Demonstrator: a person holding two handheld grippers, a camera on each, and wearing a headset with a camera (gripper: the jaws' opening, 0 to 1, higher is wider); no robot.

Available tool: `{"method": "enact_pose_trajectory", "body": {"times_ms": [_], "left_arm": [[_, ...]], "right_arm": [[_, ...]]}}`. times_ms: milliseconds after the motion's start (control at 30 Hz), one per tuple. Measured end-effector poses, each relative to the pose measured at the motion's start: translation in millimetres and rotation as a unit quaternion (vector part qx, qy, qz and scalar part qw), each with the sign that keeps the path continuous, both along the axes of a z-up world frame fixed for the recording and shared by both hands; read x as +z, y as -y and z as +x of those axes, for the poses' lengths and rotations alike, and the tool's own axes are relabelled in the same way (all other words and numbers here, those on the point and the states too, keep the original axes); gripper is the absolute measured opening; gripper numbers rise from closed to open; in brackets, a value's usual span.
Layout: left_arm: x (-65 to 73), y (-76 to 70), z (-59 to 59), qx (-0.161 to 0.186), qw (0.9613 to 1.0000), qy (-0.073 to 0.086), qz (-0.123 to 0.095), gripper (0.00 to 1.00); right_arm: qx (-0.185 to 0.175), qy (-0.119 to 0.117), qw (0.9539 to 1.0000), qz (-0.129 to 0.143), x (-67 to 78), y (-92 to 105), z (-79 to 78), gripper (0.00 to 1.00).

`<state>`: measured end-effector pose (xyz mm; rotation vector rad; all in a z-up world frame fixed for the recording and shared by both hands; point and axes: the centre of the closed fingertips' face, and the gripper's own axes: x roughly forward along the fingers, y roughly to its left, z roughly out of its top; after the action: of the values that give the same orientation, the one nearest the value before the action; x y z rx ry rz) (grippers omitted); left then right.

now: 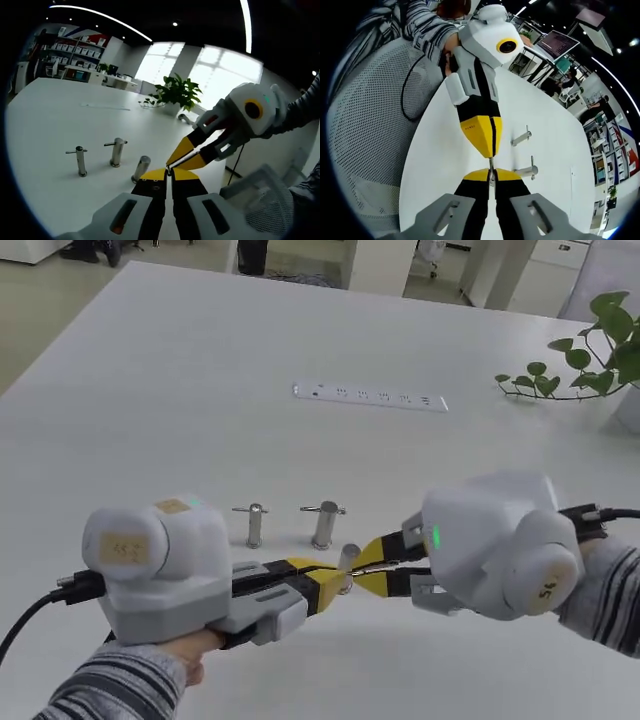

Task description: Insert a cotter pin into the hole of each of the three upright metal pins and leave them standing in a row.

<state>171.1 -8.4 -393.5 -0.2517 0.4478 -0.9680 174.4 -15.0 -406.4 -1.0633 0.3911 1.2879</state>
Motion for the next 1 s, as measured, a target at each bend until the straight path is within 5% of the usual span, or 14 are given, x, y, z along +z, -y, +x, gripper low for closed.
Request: {"method": "enact_pose_trajectory", "body": {"times_ms": [267, 433, 700, 1000], "left_arm": [[3.7, 5.6, -6.3, -0.032, 0.9972, 0.055, 0.038, 0.0], [5.1, 11.9, -14.3, -0.066, 0.9917, 0.09, 0.064, 0.0], [-1.1, 13.1, -17.9, -0.085, 0.9875, 0.099, 0.088, 0.0], [-7.6, 8.3, -10.3, -0.07, 0.9837, 0.114, 0.12, 0.0]], "right_arm": [[-0.016, -0.034, 0.9993, -0.003, -3.6, 9.9, 0.1, 0.0], [-0.013, -0.056, 0.9983, -0.009, -9.0, 14.1, -5.9, 0.01], [-0.008, -0.074, 0.9971, -0.02, -13.9, 17.1, -12.6, 0.0], [-0.002, -0.056, 0.9976, -0.04, -12.0, 19.4, -9.2, 0.0]]}}
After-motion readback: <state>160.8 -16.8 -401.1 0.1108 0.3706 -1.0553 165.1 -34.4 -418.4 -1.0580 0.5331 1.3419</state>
